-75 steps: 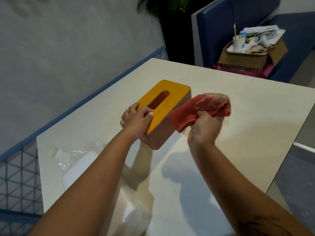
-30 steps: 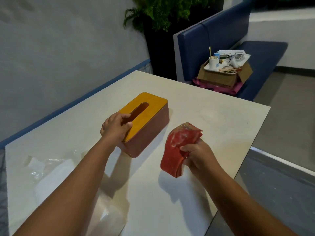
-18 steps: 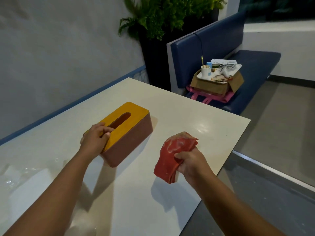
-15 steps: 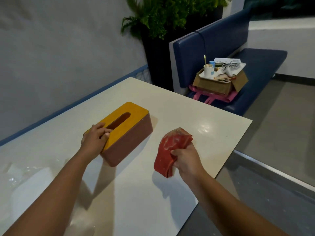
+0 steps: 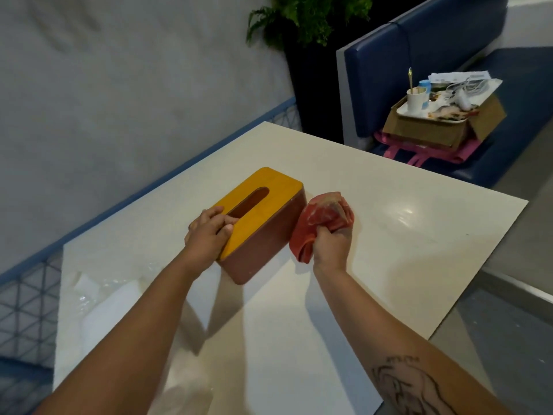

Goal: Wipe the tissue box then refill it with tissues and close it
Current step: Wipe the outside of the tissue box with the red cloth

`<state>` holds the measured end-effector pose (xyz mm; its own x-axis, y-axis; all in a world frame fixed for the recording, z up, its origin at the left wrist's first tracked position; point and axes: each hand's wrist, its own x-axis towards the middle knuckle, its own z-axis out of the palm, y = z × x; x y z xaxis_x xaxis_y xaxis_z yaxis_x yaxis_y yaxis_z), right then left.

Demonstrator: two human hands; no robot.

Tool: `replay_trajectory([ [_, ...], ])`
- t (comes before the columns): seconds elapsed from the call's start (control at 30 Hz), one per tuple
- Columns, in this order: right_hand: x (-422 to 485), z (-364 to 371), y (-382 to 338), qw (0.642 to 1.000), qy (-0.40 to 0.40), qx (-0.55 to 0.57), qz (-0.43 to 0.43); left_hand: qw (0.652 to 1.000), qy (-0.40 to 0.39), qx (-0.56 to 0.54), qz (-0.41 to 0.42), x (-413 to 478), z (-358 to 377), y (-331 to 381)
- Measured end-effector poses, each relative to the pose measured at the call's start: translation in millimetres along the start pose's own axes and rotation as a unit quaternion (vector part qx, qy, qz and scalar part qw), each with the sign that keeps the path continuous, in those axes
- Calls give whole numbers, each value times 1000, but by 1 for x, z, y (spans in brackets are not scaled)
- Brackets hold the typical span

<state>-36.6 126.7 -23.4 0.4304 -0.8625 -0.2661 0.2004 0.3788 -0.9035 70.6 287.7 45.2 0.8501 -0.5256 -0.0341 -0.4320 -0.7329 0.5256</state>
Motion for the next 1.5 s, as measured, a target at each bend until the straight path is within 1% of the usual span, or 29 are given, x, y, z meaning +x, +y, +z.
replay_trajectory([
  [0.13, -12, 13, 10, 999, 4, 34, 0, 1000, 8, 19, 16, 3, 1, 0],
  [0.23, -23, 21, 18, 998, 15, 50, 21, 999, 24, 34, 16, 4, 3, -2],
  [0.37, -48, 25, 20, 997, -10, 73, 39, 999, 29, 42, 18, 4, 4, -4],
  [0.5, -70, 29, 26, 994, -19, 92, 60, 998, 27, 52, 19, 6, 4, -3],
  [0.7, -96, 34, 43, 990, -37, 96, 99, 998, 21, 49, 18, 7, 3, -4],
  [0.93, -122, 40, 54, 982, -32, 89, 163, 999, 8, 48, 15, 7, 3, -4],
  [1.03, -133, 41, 55, 970, -57, 133, 196, 999, 12, 44, 20, 7, 3, -5],
  [1.2, -152, 32, 52, 930, -107, 207, 284, 999, 4, 36, 24, 7, 2, -6],
  [1.27, -146, 21, 46, 926, -92, 225, 287, 999, 3, 30, 23, 7, 1, -5],
  [1.4, -123, -3, 27, 926, -49, 269, 262, 998, 4, 49, 25, 6, 1, -4],
  [1.5, -110, -17, 10, 926, -50, 275, 253, 999, 8, 33, 25, 9, 3, -6],
])
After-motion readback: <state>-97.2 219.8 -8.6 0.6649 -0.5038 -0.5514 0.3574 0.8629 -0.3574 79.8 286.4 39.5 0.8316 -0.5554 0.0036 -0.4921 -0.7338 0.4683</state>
